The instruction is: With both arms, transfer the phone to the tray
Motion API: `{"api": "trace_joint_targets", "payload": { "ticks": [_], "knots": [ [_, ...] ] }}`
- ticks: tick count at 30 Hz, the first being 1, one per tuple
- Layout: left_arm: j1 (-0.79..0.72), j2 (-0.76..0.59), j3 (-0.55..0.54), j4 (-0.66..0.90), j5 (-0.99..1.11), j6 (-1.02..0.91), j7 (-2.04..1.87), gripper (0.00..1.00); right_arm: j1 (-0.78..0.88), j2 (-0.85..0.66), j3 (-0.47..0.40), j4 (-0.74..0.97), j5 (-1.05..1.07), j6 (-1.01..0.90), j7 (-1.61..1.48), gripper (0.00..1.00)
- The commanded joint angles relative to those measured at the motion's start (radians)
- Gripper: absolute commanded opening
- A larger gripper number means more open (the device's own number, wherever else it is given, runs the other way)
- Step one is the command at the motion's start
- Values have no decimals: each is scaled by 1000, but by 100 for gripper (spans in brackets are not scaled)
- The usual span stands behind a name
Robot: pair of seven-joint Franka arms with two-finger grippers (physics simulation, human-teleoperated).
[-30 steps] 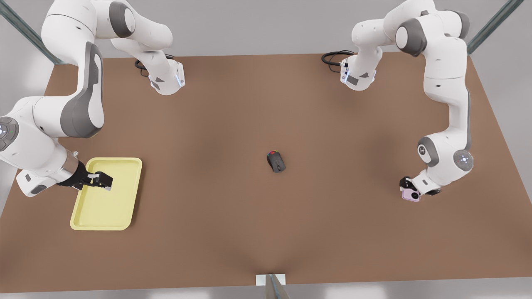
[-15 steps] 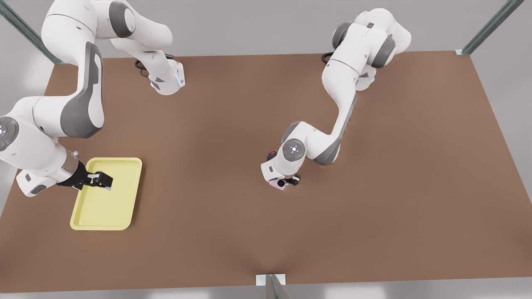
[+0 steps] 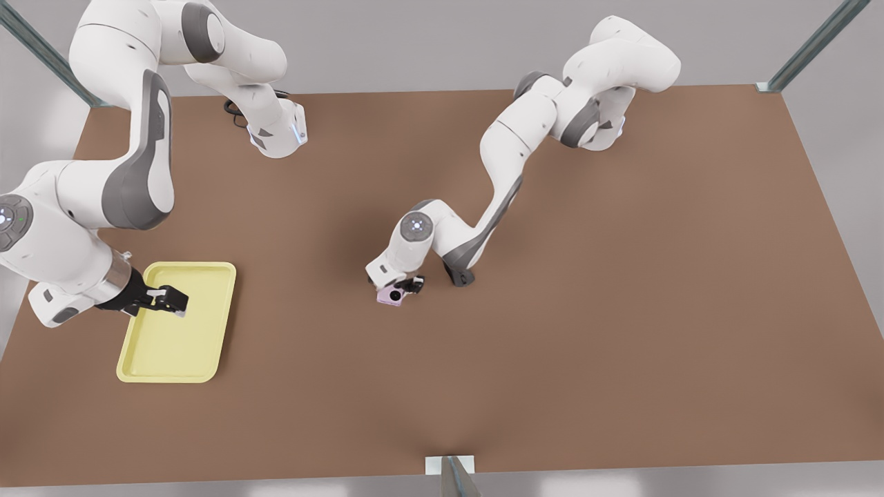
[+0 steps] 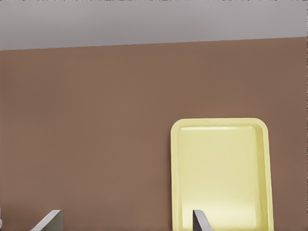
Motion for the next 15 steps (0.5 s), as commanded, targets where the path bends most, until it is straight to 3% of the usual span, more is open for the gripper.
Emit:
{"api": "trace_joint_targets", "payload": {
  "ticks": [1, 11, 12, 15],
  "knots": [
    [-10, -3, -2, 0, 0, 144, -203, 80, -9, -32, -2, 1, -7, -5, 3, 100],
    [-36, 39, -10, -17, 37, 127, 51, 82, -9, -79, -3, 5, 2, -192, 0, 100],
    [-38, 39, -10, -17, 37, 127, 41, 100, -3, -76, -2, 5, -10, -189, -6, 100],
    [-33, 37, -10, -13, 36, 126, 12, 100, -3, -67, -2, -4, -10, -189, -7, 100]
  ]
}}
